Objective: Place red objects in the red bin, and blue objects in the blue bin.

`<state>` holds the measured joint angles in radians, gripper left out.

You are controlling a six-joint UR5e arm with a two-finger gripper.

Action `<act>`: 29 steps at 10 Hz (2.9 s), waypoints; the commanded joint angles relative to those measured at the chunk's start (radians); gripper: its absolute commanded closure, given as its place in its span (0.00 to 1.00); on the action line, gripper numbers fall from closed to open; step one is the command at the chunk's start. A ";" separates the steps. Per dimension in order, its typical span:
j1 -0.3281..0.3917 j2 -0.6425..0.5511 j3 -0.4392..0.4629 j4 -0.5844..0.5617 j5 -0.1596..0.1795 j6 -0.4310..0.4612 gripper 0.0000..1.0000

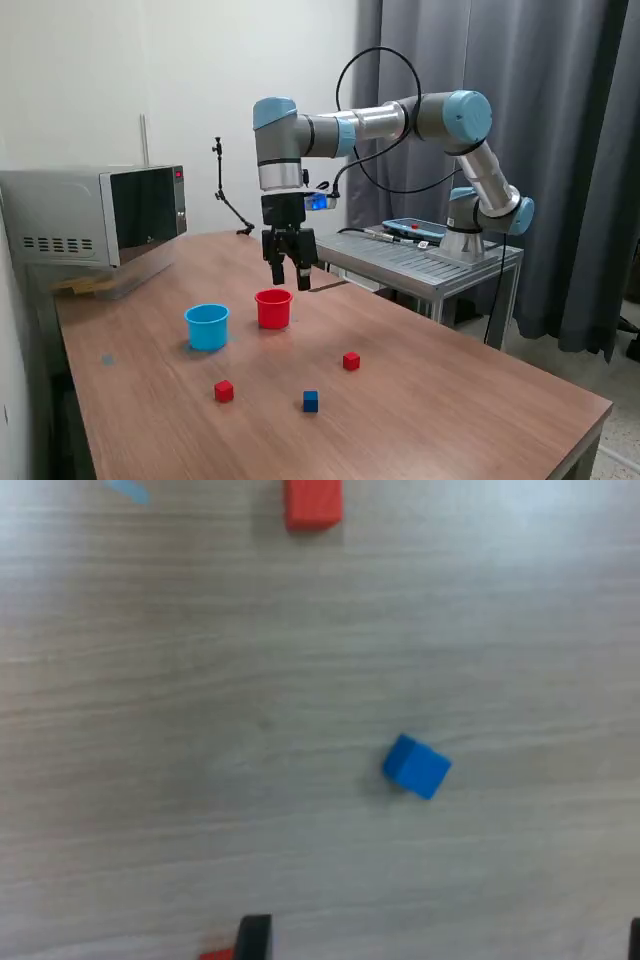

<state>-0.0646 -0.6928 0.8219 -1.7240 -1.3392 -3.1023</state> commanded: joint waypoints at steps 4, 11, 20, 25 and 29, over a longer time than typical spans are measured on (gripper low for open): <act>0.025 0.077 -0.041 0.040 -0.002 -0.033 0.00; 0.052 0.182 -0.121 0.038 -0.008 -0.021 0.00; 0.117 0.199 -0.107 0.000 -0.048 0.274 0.00; 0.141 0.200 -0.092 -0.149 -0.052 0.448 0.00; 0.161 0.196 0.009 -0.215 -0.135 0.545 0.00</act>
<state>0.0842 -0.4950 0.7972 -1.9183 -1.4536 -2.5828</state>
